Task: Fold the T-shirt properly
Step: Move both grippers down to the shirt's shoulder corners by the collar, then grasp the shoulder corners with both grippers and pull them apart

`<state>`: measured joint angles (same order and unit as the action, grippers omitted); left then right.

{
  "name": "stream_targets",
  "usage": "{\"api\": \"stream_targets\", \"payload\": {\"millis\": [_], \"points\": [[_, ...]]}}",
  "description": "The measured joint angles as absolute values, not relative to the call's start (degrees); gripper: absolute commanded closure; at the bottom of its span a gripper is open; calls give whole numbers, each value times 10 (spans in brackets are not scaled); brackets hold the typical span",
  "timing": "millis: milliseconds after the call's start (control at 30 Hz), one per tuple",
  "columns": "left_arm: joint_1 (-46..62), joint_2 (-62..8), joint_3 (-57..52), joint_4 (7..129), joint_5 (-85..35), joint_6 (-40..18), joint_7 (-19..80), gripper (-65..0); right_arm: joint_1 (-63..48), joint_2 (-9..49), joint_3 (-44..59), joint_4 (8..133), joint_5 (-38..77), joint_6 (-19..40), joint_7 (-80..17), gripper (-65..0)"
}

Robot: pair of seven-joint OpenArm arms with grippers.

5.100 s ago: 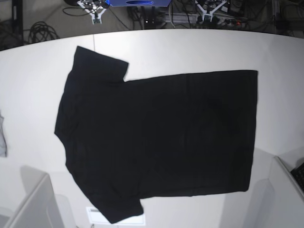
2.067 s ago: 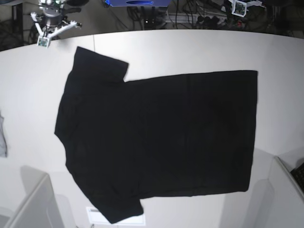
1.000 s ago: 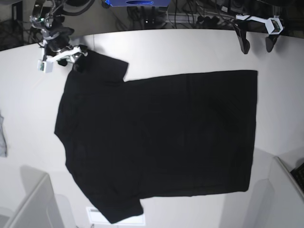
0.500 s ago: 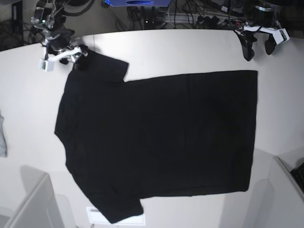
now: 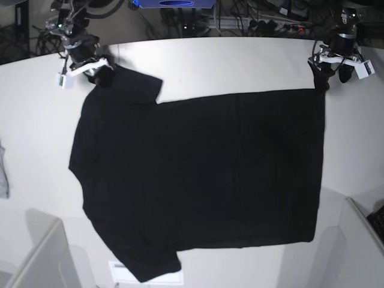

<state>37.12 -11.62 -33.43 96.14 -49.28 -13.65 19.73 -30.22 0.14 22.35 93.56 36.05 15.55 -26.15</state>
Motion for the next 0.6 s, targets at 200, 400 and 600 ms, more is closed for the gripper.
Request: {"api": "stream_targets", "payload": {"millis": [200,400,600], "points": [[320,-109,-365,913,-487,-137,277,-571,-302,1,223,931,364,155,-262,0],[286,-109,-356,889,-488,-139,278,-569,-302,1,223,931,365,155,-265,0],[256,-114,-299,866,-497,-154,261,-569,-301,1,223,931,365,155,-265,0]]}}
